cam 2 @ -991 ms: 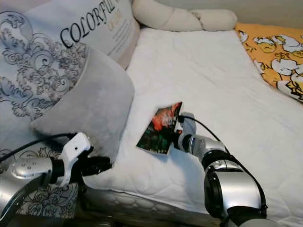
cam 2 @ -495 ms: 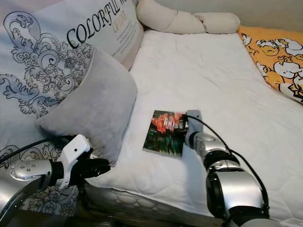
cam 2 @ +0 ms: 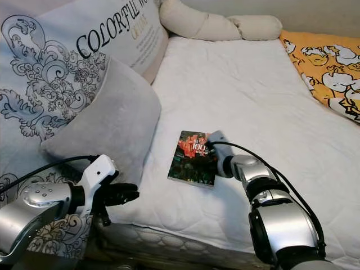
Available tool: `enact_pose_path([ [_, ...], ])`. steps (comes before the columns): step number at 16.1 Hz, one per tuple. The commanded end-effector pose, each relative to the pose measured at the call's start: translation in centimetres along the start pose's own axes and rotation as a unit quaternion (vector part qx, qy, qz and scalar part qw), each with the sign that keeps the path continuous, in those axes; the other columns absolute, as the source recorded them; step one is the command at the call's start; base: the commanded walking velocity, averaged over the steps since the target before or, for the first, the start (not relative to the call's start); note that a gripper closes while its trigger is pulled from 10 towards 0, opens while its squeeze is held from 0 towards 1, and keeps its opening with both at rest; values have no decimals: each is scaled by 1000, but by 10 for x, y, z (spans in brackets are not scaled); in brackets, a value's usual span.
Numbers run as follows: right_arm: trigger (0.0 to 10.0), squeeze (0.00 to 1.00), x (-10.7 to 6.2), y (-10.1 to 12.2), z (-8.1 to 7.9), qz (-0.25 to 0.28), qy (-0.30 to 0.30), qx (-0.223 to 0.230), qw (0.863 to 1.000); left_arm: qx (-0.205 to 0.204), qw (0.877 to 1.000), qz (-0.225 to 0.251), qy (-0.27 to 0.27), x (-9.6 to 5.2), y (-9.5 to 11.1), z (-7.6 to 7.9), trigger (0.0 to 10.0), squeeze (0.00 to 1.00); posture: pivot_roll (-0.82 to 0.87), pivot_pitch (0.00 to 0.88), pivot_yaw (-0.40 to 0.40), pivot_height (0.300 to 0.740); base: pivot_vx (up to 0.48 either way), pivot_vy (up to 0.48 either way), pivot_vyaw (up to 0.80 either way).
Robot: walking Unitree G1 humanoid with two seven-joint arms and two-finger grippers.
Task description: Clean up the room
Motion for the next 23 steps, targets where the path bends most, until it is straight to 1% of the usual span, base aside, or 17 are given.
enact_pose_path([
  [1, 10000, 1000, 0, -10, -9, -22, 56, -20, 998, 0, 1000, -3, -5, 4, 0, -2, 10000, 0, 188, 0, 42, 740, 0, 0, 0],
  [3, 10000, 1000, 1, -21, -22, -48, 128, -32, 990, -2, 1000, -4, -18, 10, 1, -2, 10000, 0, 163, 0, 50, 740, 0, 0, 0],
  [4, 10000, 1000, 1, -27, -26, -62, 144, -39, 987, -2, 1000, -6, -24, 12, 1, -2, 10000, 0, 163, 0, 50, 740, 0, 0, 0],
  [5, 10000, 1000, 2, -29, -27, -70, 147, -41, 986, -3, 1000, -7, -26, 13, 1, -1, 10000, 0, 163, 0, 50, 740, 0, 0, 0],
  [6, 10000, 1000, 3, -34, -29, -88, 148, -44, 984, -5, 1000, -11, -29, 14, 1, -2, 10000, 0, 164, 0, 48, 740, 0, 0, 0],
  [9, 10000, 1000, 3, -38, -30, -99, 148, -50, 983, -6, 1000, -19, -22, 14, -1, -4, 10000, 0, 164, 0, 48, 740, 0, 0, 0],
  [10, 10000, 1000, 4, -40, -29, -104, 133, -65, 984, -6, 1000, -22, -22, 14, -2, -4, 10000, 0, 170, 0, 45, 740, 0, 0, 0],
  [11, 10000, 1000, 5, -40, -26, -100, 104, -65, 987, -6, 999, -23, -21, 14, -3, -4, 10000, 0, 171, 0, 44, 740, 0, 0, 0],
  [13, 10000, 1000, 6, -37, -23, -93, 79, -62, 991, -6, 999, -24, -21, 13, -3, -5, 10000, 0, 170, 0, 43, 740, 0, 0, 0],
  [16, 10000, 1000, 6, -34, -23, -82, 83, -62, 991, -4, 999, -25, -21, 13, -4, -5, 10000, 0, 168, 0, 42, 740, 0, 0, 0],
  [18, 10000, 1000, 6, -27, -27, -61, 114, -52, 990, -5, 1000, -22, -21, 14, -4, -5, 10000, 0, 166, 0, 42, 740, 0, 0, 0],
  [19, 10000, 1000, 4, -23, -29, -42, 143, -48, 988, -14, 1000, -10, -22, 13, -3, -4, 10000, 0, 161, 0, 40, 740, 0, 0, 0],
  [20, 10000, 1000, 1, -22, -30, -30, 155, -46, 986, -22, 1000, 2, -20, 12, -2, -4, 10000, 0, 159, 0, 36, 740, 0, 0, 0],
  [22, 10000, 1000, -7, -14, -24, 20, 144, -38, 989, -33, 999, 39, -4, 10, 4, -5, 10000, 0, 155, 0, 32, 740, 0, 0, 0],
  [23, 10000, 1000, -11, 1, -17, 83, 96, -28, 992, -44, 996, 73, 36, 11, 9, -12, 10000, 0, 140, 0, 36, 740, 0, 0, 0],
])
Point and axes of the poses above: a point about 5 cm out from each wrist's last joint towards the gripper, its own x axis pointing out of the wrist towards the gripper, its own y axis along the axis of the wrist's last joint, z = x × y, the point moved 1 cm from there along x, pointing out of the wrist towards the gripper, and after that the axes turned 5 degrees about -x, right-handed, at the moved point
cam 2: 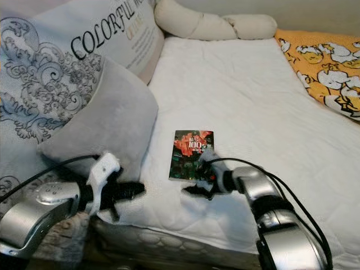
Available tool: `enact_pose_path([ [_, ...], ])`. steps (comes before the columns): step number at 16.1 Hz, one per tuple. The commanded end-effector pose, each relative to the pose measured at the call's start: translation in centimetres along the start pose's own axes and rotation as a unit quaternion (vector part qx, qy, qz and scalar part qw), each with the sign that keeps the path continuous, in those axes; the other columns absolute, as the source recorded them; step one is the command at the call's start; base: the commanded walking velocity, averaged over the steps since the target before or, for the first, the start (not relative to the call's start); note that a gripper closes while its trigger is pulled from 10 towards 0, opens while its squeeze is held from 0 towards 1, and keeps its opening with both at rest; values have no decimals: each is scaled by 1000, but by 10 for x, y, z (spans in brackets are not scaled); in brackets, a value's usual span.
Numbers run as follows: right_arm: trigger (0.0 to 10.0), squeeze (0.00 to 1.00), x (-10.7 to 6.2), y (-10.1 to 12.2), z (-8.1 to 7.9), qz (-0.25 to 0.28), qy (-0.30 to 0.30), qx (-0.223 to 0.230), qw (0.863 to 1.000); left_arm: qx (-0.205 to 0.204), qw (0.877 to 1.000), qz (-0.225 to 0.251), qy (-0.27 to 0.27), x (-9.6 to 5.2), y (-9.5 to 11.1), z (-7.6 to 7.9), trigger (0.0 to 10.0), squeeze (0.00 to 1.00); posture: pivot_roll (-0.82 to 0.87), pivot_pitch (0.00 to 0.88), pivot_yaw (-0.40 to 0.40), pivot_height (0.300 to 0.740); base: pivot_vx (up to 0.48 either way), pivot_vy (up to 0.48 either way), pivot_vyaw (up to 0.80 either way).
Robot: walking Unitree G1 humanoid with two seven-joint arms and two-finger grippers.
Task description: Clean up the room
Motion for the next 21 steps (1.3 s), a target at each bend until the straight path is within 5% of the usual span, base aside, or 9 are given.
enact_pose_path([
  [1, 10000, 1000, -9, 33, 17, 99, -112, 5, 989, -3, 997, 45, 69, -2, 11, -15, 10000, 1000, 127, 0, 38, 740, 0, 0, 0],
  [4, 10000, 1000, -10, 34, 8, 163, -176, 80, 967, -9, 988, 96, 122, -2, 24, -25, 10000, 1000, 104, 0, 48, 740, 0, 0, 0],
  [5, 10000, 1000, -14, 29, 9, 184, -261, 81, 944, -12, 976, 123, 178, -3, 25, -35, 10000, 1000, 85, 0, 63, 740, 0, 0, 0],
  [9, 10000, 1000, -30, 21, 11, 191, -388, 107, 895, -33, 958, 147, 245, -6, 21, -43, 10000, 1000, 82, 0, 43, 740, 0, 0, 0],
  [13, 10000, 1000, -27, 20, 1, 173, -413, 113, 887, -25, 949, 155, 274, -7, 22, -49, 10000, 1000, 80, 0, 32, 740, 0, -249, 0],
  [14, 10000, 1000, -27, 23, 0, 184, -425, 117, 879, -24, 948, 154, 278, -4, 20, -48, 10000, 1000, 80, 0, 36, 740, 0, -360, 0],
  [15, 10000, 1000, -35, 33, 0, 224, -454, 67, 860, -20, 948, 153, 278, -2, 19, -47, 10000, 988, 86, 0, 31, 740, 0, -360, 0],
  [21, 10000, 1000, -38, 37, 2, 220, -469, 131, 845, -31, 946, 156, 283, 2, 17, -46, 10000, 969, 71, 0, 38, 740, 0, -343, 0],
])
Point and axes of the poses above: a point about 5 cm out from each wrist's last joint towards the gripper, its own x axis pointing out of the wrist towards the gripper, its own y axis along the axis of the wrist's last joint, z = x × y, the point moved 1 cm from there along x, pointing out of the wrist towards the gripper, and after that the axes turned 5 degrees about -x, right-handed, at the moved point
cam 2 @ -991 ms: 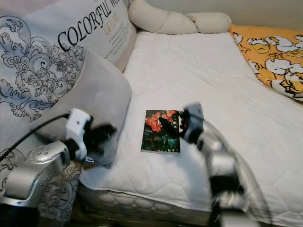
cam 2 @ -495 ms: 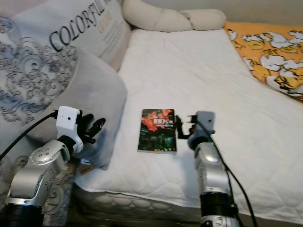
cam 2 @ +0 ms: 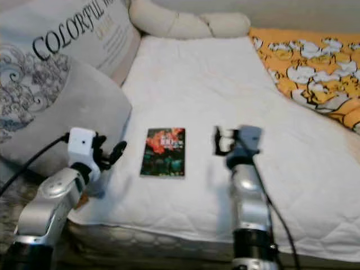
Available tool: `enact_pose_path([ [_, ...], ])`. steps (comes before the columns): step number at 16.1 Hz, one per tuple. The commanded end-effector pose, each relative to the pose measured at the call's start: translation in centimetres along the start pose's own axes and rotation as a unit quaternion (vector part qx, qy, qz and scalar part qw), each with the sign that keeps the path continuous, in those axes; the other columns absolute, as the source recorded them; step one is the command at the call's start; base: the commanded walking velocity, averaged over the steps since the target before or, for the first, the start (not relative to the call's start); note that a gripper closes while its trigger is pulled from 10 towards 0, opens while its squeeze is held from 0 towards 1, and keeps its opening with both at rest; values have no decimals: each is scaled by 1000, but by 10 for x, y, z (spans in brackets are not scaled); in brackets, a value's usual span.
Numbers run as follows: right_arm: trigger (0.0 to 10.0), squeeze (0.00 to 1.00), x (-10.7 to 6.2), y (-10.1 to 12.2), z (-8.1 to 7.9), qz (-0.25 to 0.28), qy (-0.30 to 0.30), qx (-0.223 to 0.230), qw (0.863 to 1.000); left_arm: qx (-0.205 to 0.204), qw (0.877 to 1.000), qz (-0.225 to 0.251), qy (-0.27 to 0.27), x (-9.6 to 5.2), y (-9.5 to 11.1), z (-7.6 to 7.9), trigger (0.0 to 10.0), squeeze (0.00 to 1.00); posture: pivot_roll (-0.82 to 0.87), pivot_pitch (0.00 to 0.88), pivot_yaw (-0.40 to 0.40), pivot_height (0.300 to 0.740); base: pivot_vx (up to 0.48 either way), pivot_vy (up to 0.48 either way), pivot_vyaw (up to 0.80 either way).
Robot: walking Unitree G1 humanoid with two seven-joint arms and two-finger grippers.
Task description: Clean up the room
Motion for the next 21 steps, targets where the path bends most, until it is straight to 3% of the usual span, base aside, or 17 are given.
enact_pose_path([
  [1, 10000, 1000, 3, 7, 4, 6, 1, 4, 1000, 5, 1000, 3, -10, 3, 0, 7, 10000, 961, 75, 0, 33, 740, 0, -337, 0],
  [2, 10000, 1000, 2, 4, -1, 11, 17, -41, 999, 17, 1000, -2, -1, 2, -4, 5, 10000, 945, 74, 0, 24, 740, 0, -341, 0],
  [5, 10000, 1000, -3, 4, 1, 15, 16, -22, 1000, 1, 1000, 2, 20, 3, -5, 0, 10000, 910, 60, 0, 26, 740, 0, -333, 0],
  [8, 10000, 1000, -2, 7, 7, 9, 20, -40, 999, 12, 1000, 0, 13, 3, -7, 6, 10000, 902, 68, 0, 25, 740, 0, -329, 0],
  [11, 10000, 1000, -7, 1, 3, 5, 24, -71, 997, 6, 999, 7, 31, 3, -4, 0, 10000, 902, 52, 0, 26, 740, 0, -329, 0],
  [14, 10000, 1000, -2, 2, 16, 6, -5, -54, 999, 5, 1000, 5, 29, 4, -5, 3, 10000, 902, 52, 0, 40, 740, 0, -328, 0],
  [16, 10000, 1000, -1, 3, 15, 8, -3, -50, 999, 9, 999, 5, 30, 5, -5, 2, 10000, 898, 56, 0, 33, 740, 0, -328, 0],
  [17, 10000, 1000, -3, 0, 8, -2, 7, -48, 999, 30, 999, 2, 42, 3, -7, -3, 10000, 878, 50, 0, 25, 740, 0, -319, 0],
  [19, 10000, 1000, -6, -4, 6, -3, 17, -50, 999, 9, 999, 4, 46, 4, -7, -5, 10000, 875, 45, 0, 42, 740, 0, -311, 0],
  [21, 10000, 1000, -2, -1, 9, 1, -2, -7, 1000, 19, 999, 8, 39, 4, -6, -3, 10000, 875, 40, 0, 53, 740, 0, -309, 0],
])
Point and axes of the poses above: a point about 5 cm out from each wrist's last joint towards the gripper, its own x axis pointing out of the wrist towards the gripper, its own y axis along the axis of the wrist's last joint, z = x × y, the point moved 1 cm from there along x, pointing out of the wrist towards the gripper, and after that the axes turned 5 degrees about -x, right-handed, at the moved point
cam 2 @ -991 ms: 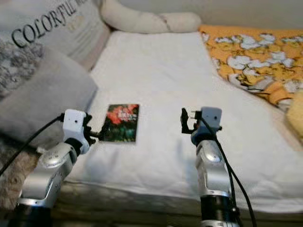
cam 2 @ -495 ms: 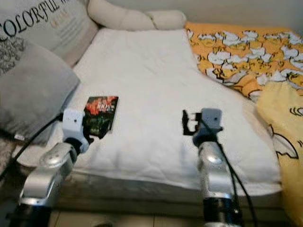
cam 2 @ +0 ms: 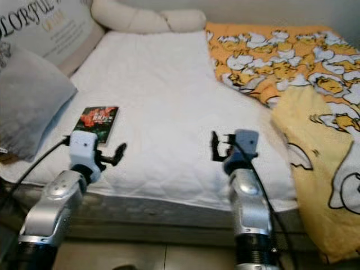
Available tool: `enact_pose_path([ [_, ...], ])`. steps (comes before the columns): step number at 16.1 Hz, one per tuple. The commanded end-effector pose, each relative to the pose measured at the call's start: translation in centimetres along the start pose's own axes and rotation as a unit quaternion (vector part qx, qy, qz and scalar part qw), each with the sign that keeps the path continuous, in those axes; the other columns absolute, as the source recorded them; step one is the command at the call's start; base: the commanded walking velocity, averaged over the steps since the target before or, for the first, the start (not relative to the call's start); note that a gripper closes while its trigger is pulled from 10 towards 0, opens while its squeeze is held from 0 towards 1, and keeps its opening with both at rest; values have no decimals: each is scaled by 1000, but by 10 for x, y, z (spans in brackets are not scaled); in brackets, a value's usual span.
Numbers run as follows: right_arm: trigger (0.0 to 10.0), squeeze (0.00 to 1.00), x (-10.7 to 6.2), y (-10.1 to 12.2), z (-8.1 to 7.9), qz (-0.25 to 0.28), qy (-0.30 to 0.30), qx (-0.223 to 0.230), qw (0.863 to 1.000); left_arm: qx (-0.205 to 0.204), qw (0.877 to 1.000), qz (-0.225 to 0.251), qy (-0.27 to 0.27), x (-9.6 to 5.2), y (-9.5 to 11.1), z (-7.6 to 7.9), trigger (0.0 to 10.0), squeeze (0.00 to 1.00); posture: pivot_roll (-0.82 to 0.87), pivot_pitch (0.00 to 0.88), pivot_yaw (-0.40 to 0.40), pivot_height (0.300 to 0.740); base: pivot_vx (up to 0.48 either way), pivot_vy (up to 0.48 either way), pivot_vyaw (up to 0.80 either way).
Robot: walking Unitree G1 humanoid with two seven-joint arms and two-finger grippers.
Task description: Clean up the room
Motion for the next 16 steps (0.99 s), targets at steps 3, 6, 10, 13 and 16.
enact_pose_path([
  [3, 10000, 1000, 2, 2, 2, 2, -2, 0, 1000, 6, 1000, -3, 2, 0, -2, -1, 10000, 875, 49, 0, 36, 740, 0, -312, 0],
  [6, 10000, 1000, 1, 4, 1, 8, 9, -10, 1000, 6, 1000, 0, 2, 2, -2, 1, 10000, 878, 41, 0, 40, 740, 0, -310, 0],
  [10, 10000, 1000, 0, 5, -1, 8, 18, -15, 1000, 4, 1000, 3, 6, 2, -1, 0, 10000, 875, 38, 0, 40, 740, 0, -312, 0],
  [13, 10000, 1000, 1, 5, -1, 9, 21, -19, 1000, 3, 1000, 5, 5, 4, 0, 2, 10000, 875, 41, 0, 38, 740, 0, -312, 0],
  [16, 10000, 1000, 1, 5, -1, 9, 22, -19, 1000, 4, 1000, 6, 3, 4, 0, 2, 10000, 875, 37, 0, 41, 740, 0, -311, 0],
])
Point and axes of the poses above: a point about 5 cm out from each wrist's last joint towards the gripper, its own x axis pointing out of the wrist towards the gripper, its own y axis along the axis of the wrist's last joint, z = x × y, the point moved 1 cm from there along x, pointing out of the wrist towards the gripper, and after that the axes turned 5 degrees about -x, right-handed, at the moved point
